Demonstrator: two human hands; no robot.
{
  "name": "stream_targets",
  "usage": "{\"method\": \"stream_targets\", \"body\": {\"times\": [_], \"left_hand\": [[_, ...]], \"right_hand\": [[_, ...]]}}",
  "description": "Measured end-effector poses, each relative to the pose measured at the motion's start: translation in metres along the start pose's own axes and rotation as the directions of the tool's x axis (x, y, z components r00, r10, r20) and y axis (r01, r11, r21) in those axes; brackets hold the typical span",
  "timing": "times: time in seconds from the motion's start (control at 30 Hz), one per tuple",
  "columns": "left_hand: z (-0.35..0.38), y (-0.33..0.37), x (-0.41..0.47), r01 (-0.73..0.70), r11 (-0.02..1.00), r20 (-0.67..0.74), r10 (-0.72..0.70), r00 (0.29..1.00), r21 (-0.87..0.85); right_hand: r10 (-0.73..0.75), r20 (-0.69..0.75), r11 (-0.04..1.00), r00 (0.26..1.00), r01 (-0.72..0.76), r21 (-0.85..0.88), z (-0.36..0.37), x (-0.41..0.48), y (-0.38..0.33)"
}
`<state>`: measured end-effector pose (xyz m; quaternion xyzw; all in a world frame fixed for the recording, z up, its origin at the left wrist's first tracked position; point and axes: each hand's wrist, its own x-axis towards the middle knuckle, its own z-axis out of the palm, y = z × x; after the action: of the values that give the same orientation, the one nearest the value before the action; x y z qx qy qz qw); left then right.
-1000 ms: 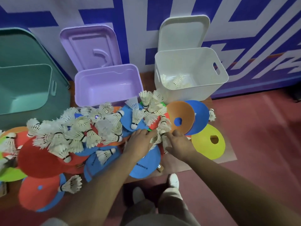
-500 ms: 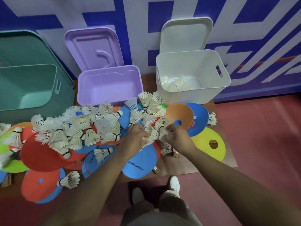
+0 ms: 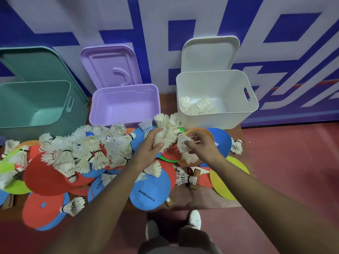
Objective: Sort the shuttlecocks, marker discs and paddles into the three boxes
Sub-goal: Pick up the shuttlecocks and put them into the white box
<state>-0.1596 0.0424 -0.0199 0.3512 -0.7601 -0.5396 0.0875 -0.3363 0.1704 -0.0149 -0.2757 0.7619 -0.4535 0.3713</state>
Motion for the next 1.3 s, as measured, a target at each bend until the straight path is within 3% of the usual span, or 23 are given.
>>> {"method": "stream_targets", "body": {"times": [0.2, 0.27, 0.37, 0.43, 0.63, 0.7, 0.77, 0.87, 0.93, 1.03, 1.13, 1.23, 1.3], "left_hand": [[0.007, 0.001, 0.016, 0.164, 0.98, -0.153, -0.181, 0.972, -0.116], [0.005, -0.004, 0.019, 0.135, 0.99, -0.173, -0.142, 0.975, -0.051], [-0.002, -0.007, 0.02, 0.009, 0.982, -0.143, 0.019, 0.99, 0.19], [-0.007, -0.004, 0.019, -0.034, 0.975, -0.122, 0.062, 0.991, 0.219], [-0.016, 0.001, 0.017, 0.014, 0.996, -0.02, -0.015, 1.0, -0.087], [-0.016, 0.0, 0.014, 0.019, 0.987, 0.058, -0.01, 0.998, -0.161], [-0.014, -0.001, 0.011, 0.028, 0.977, 0.087, -0.01, 0.996, -0.211], [-0.008, -0.001, 0.006, 0.037, 0.962, 0.093, -0.013, 0.996, -0.269], [-0.006, -0.001, 0.003, 0.048, 0.956, 0.084, -0.024, 0.996, -0.289], [-0.009, -0.008, 0.0, 0.067, 0.941, 0.031, -0.061, 0.998, -0.331], [-0.013, -0.019, -0.002, 0.093, 0.94, -0.018, -0.105, 0.994, -0.328], [-0.015, -0.027, -0.006, 0.119, 0.935, -0.044, -0.142, 0.989, -0.335], [-0.016, -0.031, -0.009, 0.122, 0.933, -0.059, -0.151, 0.987, -0.338]], "right_hand": [[0.043, -0.126, 0.999, 0.991, -0.038, 0.035, -0.013, 0.005, 0.012], [0.055, -0.153, 0.994, 0.987, -0.04, 0.1, -0.017, 0.005, 0.012], [0.021, -0.134, 0.976, 0.991, 0.009, 0.216, -0.022, 0.006, 0.001], [-0.007, -0.08, 0.962, 0.997, 0.028, 0.27, -0.022, 0.007, -0.013], [0.025, 0.149, 0.943, 0.989, -0.072, 0.324, -0.004, 0.008, -0.039], [0.02, 0.144, 0.981, 0.989, -0.048, 0.188, 0.004, 0.004, -0.047], [-0.07, 0.066, 0.996, 0.995, 0.073, -0.045, 0.012, 0.003, -0.048], [-0.234, 0.089, 0.913, 0.968, 0.25, -0.321, 0.024, -0.002, -0.045], [-0.2, 0.084, 0.918, 0.976, 0.216, -0.333, 0.025, -0.004, -0.044], [-0.17, -0.039, 0.918, 0.985, 0.143, -0.369, 0.014, -0.002, -0.033], [-0.179, 0.055, 0.739, 0.982, 0.171, -0.652, 0.005, 0.002, -0.002], [0.019, 0.151, 0.628, 0.988, 0.106, -0.771, 0.014, -0.001, 0.029], [0.032, 0.142, 0.559, 0.989, 0.1, -0.823, 0.023, -0.003, 0.04]]}}
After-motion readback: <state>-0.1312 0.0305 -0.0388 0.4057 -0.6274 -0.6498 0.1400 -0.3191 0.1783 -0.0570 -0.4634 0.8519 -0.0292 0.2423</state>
